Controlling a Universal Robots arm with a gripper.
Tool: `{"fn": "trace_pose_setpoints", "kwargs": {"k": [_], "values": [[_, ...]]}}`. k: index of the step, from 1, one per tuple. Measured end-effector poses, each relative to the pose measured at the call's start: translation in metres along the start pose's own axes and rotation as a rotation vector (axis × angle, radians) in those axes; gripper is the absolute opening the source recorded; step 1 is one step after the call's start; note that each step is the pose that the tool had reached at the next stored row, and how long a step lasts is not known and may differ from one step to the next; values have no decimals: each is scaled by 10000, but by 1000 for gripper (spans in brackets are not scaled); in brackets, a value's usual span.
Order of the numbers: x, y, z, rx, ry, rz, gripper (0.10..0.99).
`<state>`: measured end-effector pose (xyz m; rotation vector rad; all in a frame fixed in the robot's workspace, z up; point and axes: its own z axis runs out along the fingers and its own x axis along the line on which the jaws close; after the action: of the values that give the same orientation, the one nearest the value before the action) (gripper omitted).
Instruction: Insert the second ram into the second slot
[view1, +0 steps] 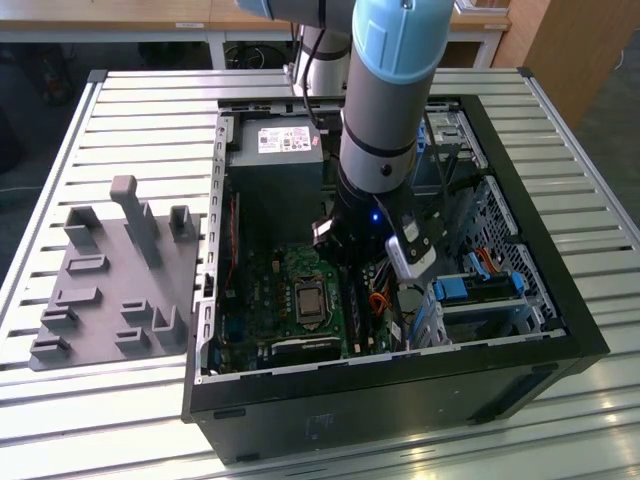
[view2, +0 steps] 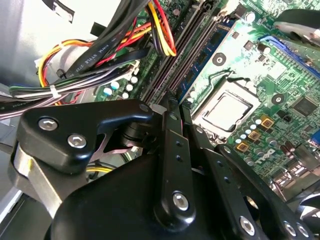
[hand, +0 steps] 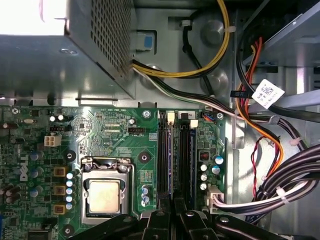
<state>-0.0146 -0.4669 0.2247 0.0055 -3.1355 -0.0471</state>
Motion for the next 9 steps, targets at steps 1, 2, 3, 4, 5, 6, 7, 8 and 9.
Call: {"fn": "trace_pose_setpoints", "kwargs": {"k": [1,2,3,4,5,6,7,8,9], "values": [[0,-1,4,1,3,3,141],[0,-1,10,-1,6,9,141],[0,-1,16,0,9,19,141],[0,-1,21,1,12,33,141],[0,-2,25,2,14,42,141],[0,-2,30,1,18,46,141],[0,-2,35,1,23,48,141],[0,-2,40,1,32,49,141],[-1,-2,46,0,40,49,141]]}}
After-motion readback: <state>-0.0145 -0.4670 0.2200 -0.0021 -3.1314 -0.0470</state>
